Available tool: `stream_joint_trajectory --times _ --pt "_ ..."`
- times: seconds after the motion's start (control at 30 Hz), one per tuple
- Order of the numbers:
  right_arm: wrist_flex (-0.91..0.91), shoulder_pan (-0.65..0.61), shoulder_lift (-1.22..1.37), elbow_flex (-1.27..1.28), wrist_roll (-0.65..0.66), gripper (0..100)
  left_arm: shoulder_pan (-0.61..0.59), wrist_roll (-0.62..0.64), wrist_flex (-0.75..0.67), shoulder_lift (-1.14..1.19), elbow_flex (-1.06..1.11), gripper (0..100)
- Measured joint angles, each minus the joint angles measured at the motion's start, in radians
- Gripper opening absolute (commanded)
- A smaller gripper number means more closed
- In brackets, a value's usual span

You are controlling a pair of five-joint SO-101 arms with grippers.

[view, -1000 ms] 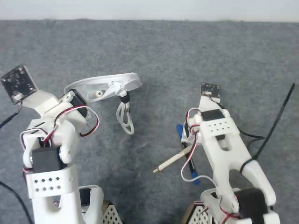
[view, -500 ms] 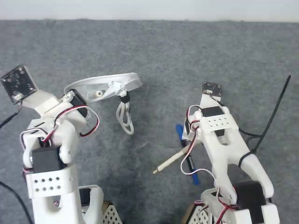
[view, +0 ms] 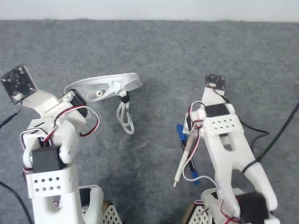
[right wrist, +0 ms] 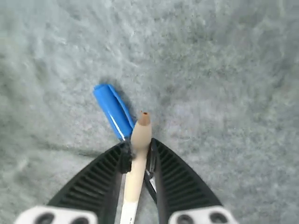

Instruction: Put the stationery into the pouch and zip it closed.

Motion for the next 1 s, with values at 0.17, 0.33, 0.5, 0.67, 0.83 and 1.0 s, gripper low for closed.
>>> stream_joint_trajectory --times 0.17,0.33,0.5,0.67,0.83,1.0 --pt "0.029 0.0 -0.069 0.0 0.0 0.6 0.0 0.0 0.0 0.0 0.0 1" --pt "0.055 0.0 -0.138 0.0 0.0 0.6 0.0 0.0 0.0 0.0 0.0 1" --pt "0.129 -0.003 -0.282 0.0 0.0 0.6 0.0 0.0 0.0 0.0 0.0 1" --pt "0.158 -0.026 -0.45 0.0 0.0 0.6 0.0 0.0 0.0 0.0 0.0 1" --pt "0.158 -0.029 -0.597 0.0 0.0 0.6 0.0 0.0 0.0 0.0 0.0 1" --pt "0.158 -0.058 -0.73 0.0 0.0 0.6 0.0 0.0 0.0 0.0 0.0 1"
